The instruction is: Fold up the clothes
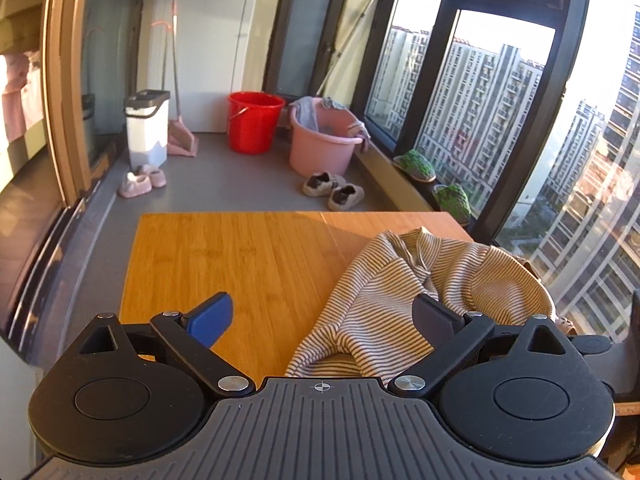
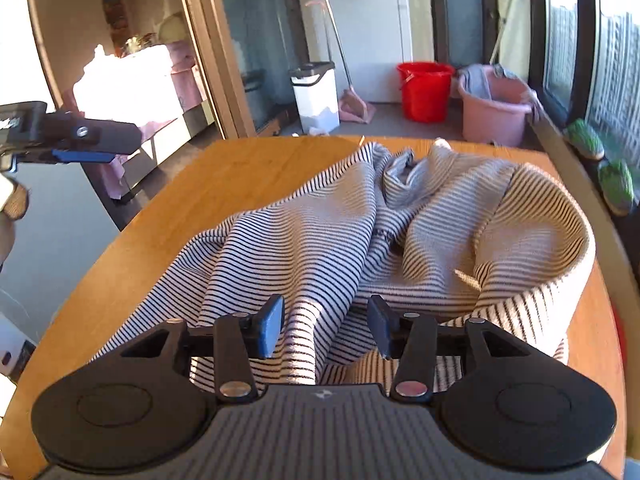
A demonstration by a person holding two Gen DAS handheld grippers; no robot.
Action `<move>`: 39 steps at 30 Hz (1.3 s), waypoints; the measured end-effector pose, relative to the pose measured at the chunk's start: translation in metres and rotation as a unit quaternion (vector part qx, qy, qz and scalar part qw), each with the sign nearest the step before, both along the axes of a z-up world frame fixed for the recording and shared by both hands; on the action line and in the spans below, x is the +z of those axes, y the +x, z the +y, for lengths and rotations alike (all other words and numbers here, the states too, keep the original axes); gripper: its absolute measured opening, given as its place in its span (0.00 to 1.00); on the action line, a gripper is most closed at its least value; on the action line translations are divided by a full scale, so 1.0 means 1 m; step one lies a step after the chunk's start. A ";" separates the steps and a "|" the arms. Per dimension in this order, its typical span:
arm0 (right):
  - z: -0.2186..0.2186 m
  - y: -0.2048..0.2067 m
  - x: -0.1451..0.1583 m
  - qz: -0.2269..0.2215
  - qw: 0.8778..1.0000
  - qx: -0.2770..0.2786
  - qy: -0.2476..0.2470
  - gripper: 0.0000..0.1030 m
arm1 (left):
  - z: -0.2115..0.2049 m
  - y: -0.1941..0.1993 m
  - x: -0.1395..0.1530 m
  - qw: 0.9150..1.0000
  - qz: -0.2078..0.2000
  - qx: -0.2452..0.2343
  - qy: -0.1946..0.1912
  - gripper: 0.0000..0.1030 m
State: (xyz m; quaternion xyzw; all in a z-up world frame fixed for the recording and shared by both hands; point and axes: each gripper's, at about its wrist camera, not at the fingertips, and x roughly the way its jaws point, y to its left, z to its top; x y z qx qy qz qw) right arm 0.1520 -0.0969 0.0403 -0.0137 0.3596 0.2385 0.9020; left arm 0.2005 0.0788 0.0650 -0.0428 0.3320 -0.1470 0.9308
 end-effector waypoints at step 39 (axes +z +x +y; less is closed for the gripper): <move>-0.144 -0.003 0.039 -0.134 0.989 -0.032 -0.050 0.32 | -0.182 -0.023 -0.078 0.935 -0.108 -0.220 0.258 0.23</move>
